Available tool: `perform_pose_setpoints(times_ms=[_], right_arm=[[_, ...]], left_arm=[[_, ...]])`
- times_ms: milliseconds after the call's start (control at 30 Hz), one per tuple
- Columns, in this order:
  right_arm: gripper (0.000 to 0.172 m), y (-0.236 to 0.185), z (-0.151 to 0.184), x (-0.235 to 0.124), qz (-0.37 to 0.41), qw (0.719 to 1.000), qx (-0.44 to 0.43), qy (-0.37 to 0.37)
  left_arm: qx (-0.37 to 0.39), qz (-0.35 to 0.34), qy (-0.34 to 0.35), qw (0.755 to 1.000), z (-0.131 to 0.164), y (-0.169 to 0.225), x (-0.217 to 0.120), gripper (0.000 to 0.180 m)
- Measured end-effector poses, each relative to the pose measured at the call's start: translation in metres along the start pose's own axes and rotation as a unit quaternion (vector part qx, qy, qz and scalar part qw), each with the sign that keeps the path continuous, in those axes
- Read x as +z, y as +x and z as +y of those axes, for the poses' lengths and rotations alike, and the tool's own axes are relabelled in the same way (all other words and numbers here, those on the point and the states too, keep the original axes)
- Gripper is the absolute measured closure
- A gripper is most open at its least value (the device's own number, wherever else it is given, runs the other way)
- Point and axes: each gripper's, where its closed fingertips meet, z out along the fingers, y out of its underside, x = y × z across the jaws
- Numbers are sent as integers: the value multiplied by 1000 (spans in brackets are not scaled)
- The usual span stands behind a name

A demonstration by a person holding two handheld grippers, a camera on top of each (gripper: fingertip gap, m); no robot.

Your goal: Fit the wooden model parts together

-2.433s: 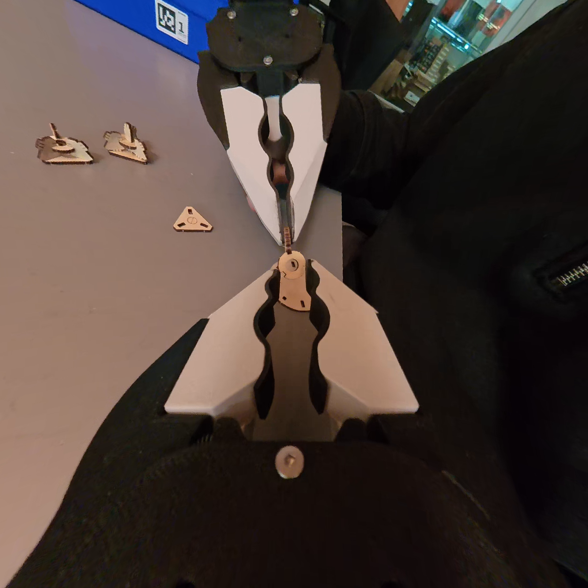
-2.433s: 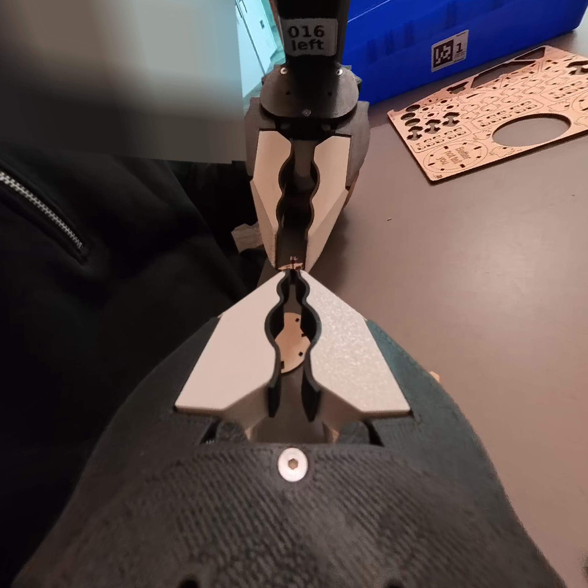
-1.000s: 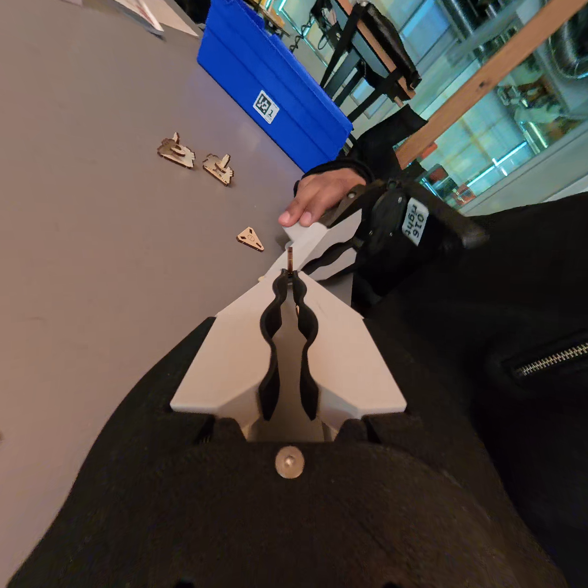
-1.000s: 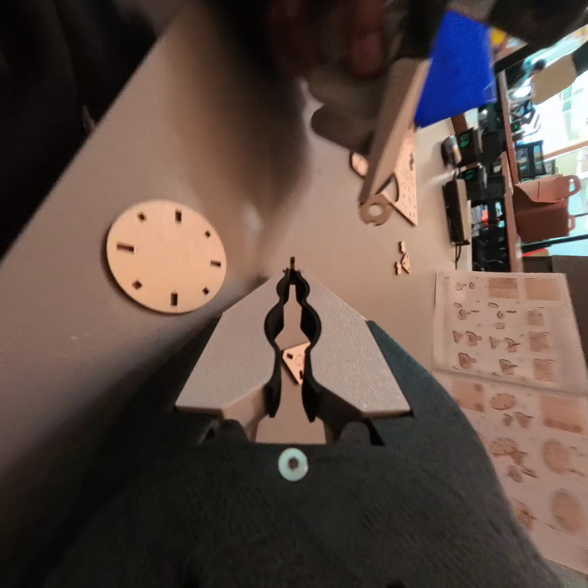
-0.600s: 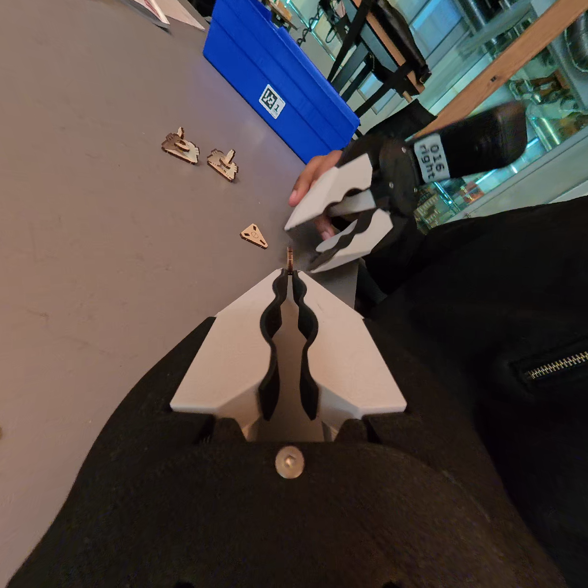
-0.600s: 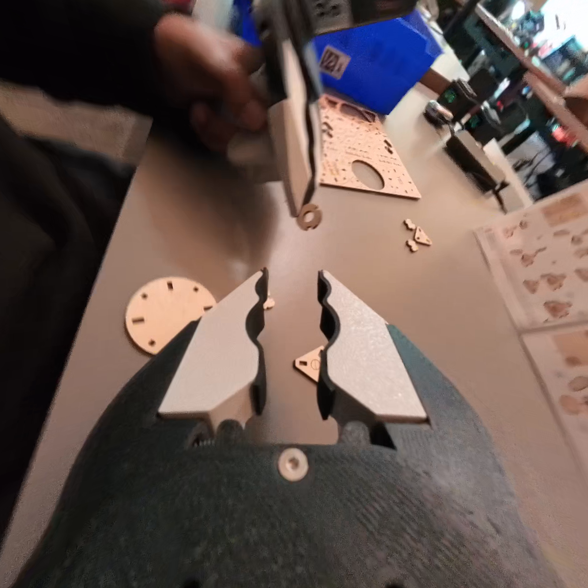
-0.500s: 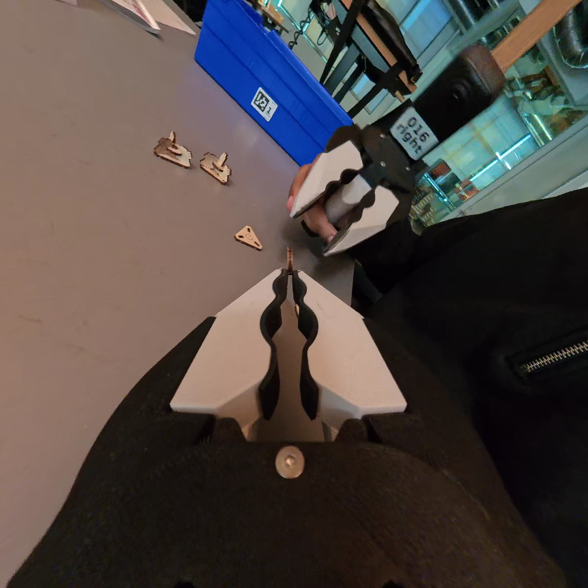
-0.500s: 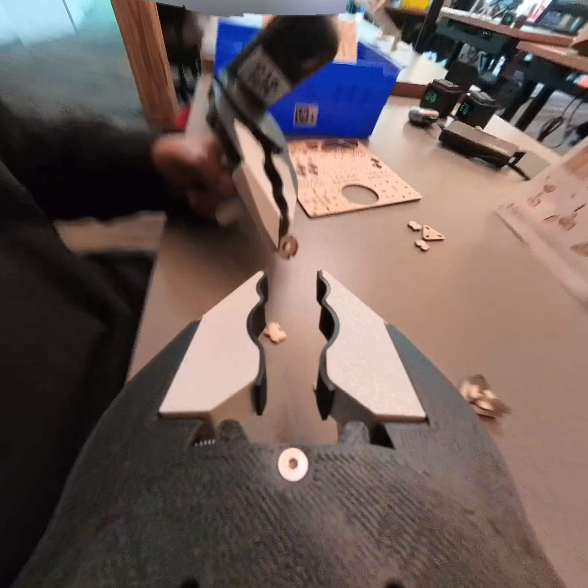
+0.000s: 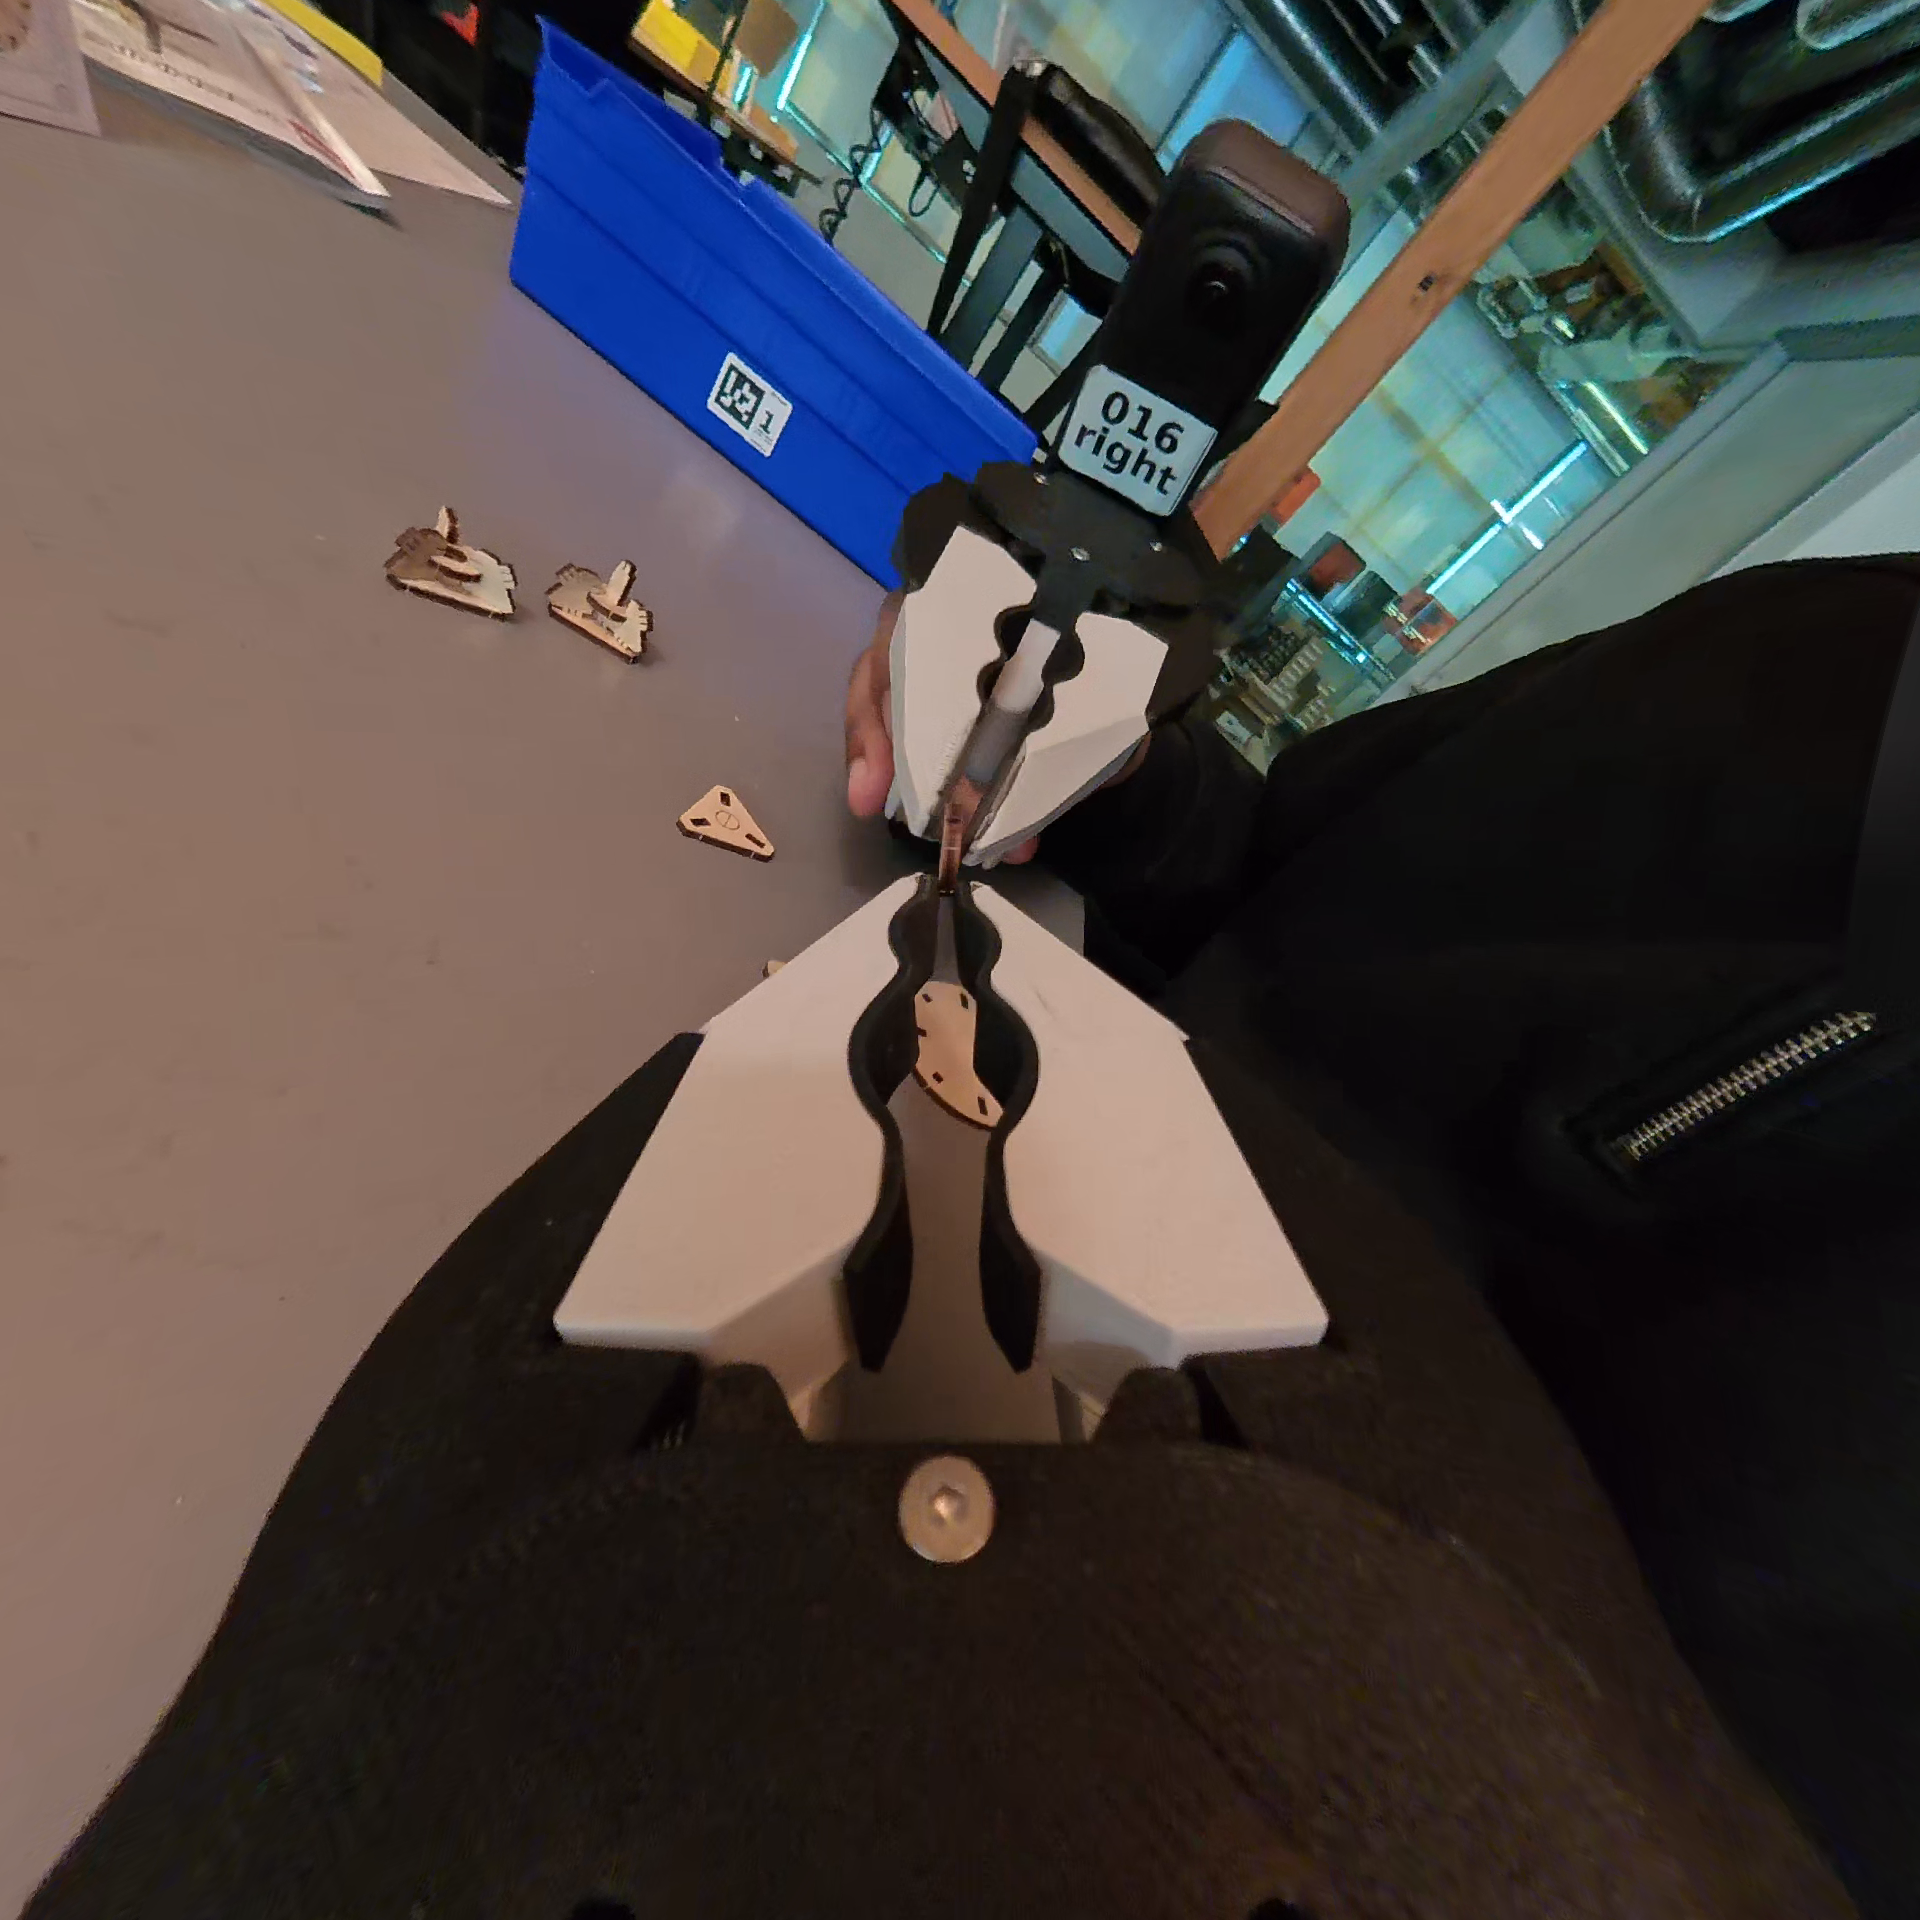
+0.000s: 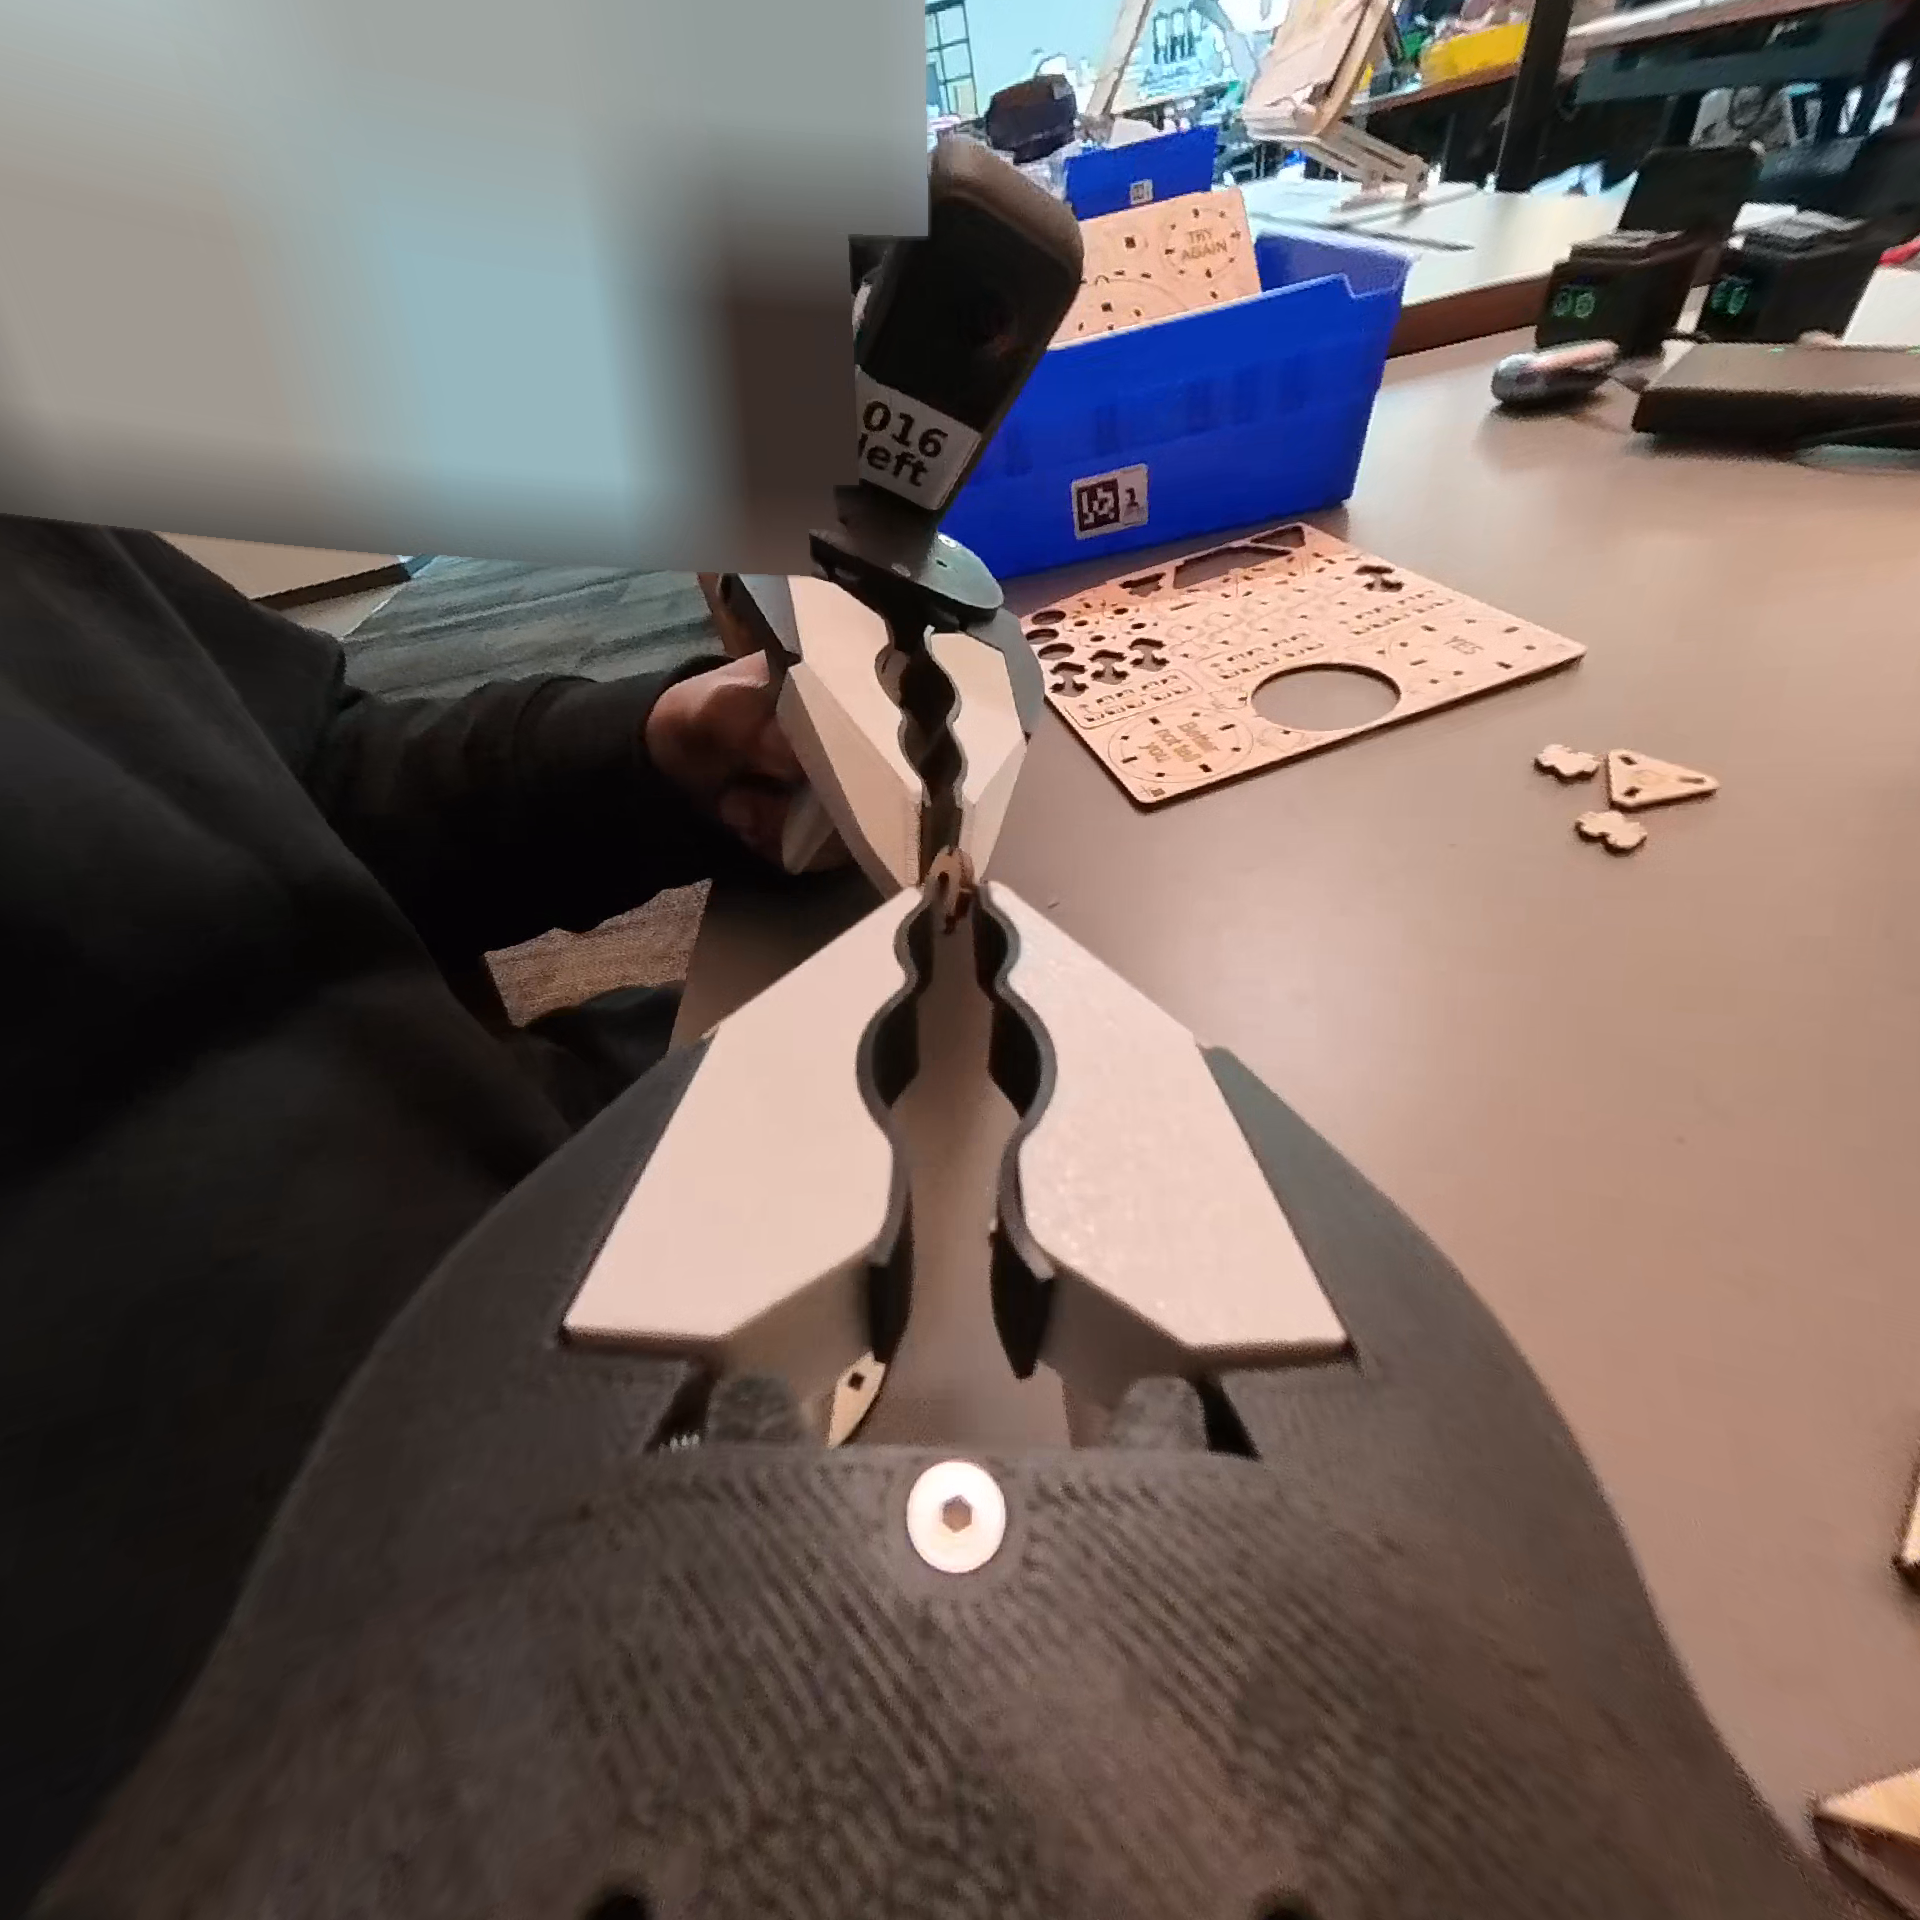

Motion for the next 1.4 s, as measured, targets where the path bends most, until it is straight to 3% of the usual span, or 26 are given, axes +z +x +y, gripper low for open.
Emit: perform_pose_setpoints(times_ms=[133,233,300,433,533,667,833,1000,1100,1233,1333,1400], right_arm=[[171,-4,-8,-3,4,997,-66,25],[171,-11,-13,-6,40,974,-221,33],[171,-15,-12,-7,76,928,-364,19],[171,-15,-2,-5,132,793,-593,-40],[171,-23,-1,-3,125,761,-636,-36],[171,-28,-5,-4,123,762,-635,-19],[171,-34,-6,-6,111,779,-618,-5],[171,-36,-7,-6,108,790,-603,5],[171,-32,-7,-7,115,821,-560,1],[141,-13,-10,-9,146,905,-400,-11],[121,11,4,-15,189,962,-190,-53],[122,17,29,-16,197,975,-24,-97]], left_arm=[[-13,8,21,1000,-5,-1,-3,169],[-54,76,59,994,-14,10,-7,153],[-78,111,66,989,-15,16,-8,145],[-75,130,30,988,-6,23,-1,143],[-67,130,9,989,1,27,3,148],[-57,126,9,990,1,28,4,167],[-50,126,10,991,1,29,4,159],[-20,127,14,992,0,35,3,165],[0,100,21,995,-2,30,3,165],[-20,41,75,996,-18,6,-7,166],[-38,6,126,991,-31,-10,-20,166],[-37,-9,138,990,-34,-14,-24,166]])
